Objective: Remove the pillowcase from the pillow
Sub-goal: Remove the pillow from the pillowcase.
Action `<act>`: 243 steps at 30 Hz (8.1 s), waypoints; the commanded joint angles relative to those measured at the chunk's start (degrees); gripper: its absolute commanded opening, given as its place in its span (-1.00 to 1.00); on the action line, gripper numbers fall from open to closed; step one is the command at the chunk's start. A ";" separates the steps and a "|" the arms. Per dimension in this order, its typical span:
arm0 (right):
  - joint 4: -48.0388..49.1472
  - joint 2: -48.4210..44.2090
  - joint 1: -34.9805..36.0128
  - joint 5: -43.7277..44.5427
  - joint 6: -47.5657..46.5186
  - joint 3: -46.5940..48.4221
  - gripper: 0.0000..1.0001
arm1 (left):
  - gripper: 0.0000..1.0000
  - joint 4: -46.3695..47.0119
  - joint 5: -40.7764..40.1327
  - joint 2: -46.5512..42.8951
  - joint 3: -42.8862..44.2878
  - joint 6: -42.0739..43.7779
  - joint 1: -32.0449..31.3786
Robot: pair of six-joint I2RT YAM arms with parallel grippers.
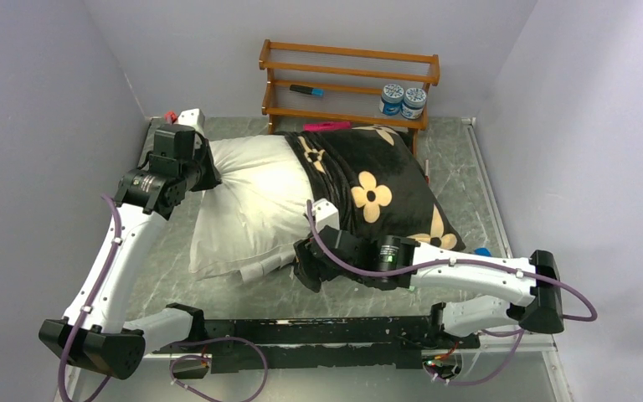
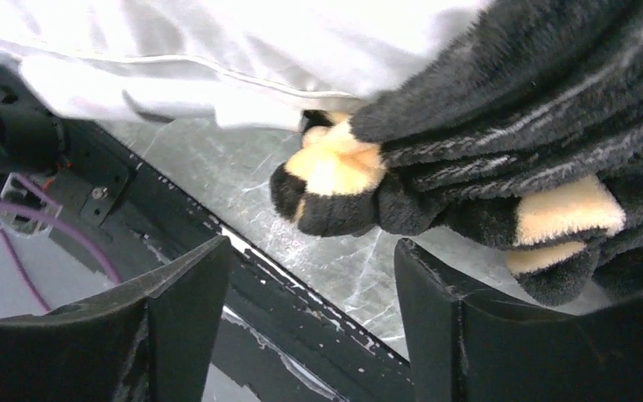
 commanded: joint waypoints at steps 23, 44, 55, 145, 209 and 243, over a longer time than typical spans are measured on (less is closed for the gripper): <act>13.37 6.03 -6.76 16.48 -2.95 -10.59 -0.42 | -0.90 4.76 -13.62 -1.28 8.87 5.96 -3.70; -4.34 -14.22 -30.05 28.30 -16.75 -7.04 -1.00 | -0.90 2.33 -24.71 6.11 19.93 8.95 -2.71; 7.25 -12.55 -30.61 6.03 -25.00 -7.27 -1.00 | -0.22 9.66 8.69 3.68 10.87 6.96 -4.70; 5.70 -9.23 -27.56 24.06 -39.05 21.75 -1.00 | -0.90 21.01 -41.63 -7.52 -8.03 49.27 -19.14; 11.75 -19.75 -27.43 -17.22 -21.40 -3.78 0.65 | 0.23 33.81 -18.16 5.77 -9.33 29.59 -17.87; 67.77 6.28 -15.89 -5.33 -9.88 -27.59 -0.64 | 0.32 31.51 -13.83 0.57 -9.98 25.12 -17.86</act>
